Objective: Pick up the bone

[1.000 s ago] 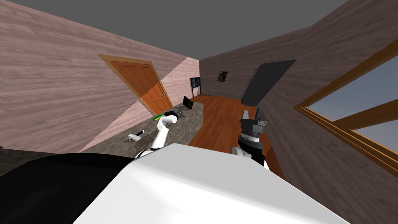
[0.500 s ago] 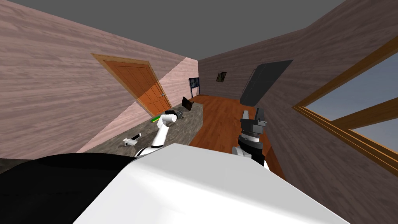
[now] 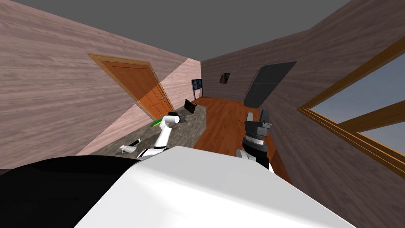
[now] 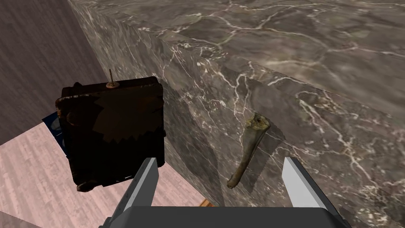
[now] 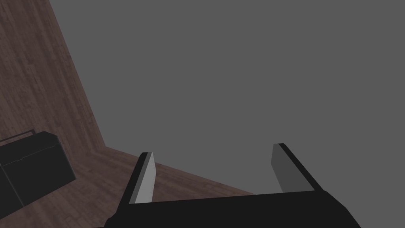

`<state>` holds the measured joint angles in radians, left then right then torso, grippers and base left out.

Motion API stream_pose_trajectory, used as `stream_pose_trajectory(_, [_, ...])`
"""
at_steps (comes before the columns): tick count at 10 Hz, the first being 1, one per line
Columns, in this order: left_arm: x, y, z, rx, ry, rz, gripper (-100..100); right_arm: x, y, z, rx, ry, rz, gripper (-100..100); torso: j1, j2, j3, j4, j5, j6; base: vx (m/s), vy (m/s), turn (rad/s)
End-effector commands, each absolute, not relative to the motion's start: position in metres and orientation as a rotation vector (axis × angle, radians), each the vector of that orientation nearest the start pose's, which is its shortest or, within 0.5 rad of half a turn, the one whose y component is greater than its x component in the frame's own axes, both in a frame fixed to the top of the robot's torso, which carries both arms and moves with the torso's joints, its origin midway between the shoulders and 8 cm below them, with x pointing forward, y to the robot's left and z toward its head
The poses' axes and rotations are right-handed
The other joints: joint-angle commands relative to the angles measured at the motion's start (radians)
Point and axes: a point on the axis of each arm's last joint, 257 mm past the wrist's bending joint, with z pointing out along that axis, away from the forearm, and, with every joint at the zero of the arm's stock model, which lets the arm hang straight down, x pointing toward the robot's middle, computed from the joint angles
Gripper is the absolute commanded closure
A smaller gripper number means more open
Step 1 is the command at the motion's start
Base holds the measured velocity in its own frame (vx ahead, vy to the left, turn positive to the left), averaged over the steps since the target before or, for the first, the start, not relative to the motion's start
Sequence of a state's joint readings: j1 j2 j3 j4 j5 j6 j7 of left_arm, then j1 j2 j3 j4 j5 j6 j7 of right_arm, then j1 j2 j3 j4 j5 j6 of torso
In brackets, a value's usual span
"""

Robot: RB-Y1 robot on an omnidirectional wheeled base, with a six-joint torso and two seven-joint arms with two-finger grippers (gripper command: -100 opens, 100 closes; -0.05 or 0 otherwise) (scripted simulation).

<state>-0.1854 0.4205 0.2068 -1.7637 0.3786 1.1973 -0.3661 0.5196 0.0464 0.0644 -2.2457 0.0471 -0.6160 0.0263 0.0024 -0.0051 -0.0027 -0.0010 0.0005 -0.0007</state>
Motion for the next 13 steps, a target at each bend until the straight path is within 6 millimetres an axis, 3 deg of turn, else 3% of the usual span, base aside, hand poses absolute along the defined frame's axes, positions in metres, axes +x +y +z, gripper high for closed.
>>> stream_pose_trajectory(1, [0.502, 0.379, -0.264, -1.433, 1.98, -0.49, -100, 0.332, -0.257, 0.025, 0.606, 0.563, 1.32, 0, 0.0, 0.0, 0.0, 0.0, 0.0, 0.0, 0.071, 0.035, -0.036])
stream_pose_trajectory(13, [0.446, 0.403, -0.308, -1.59, 2.272, -0.255, -100, 0.332, -0.257, 0.025, 0.606, 0.563, 1.32, 0, 0.0, 0.002, 0.001, 0.0, 0.0, 0.0, 0.069, 0.036, -0.025])
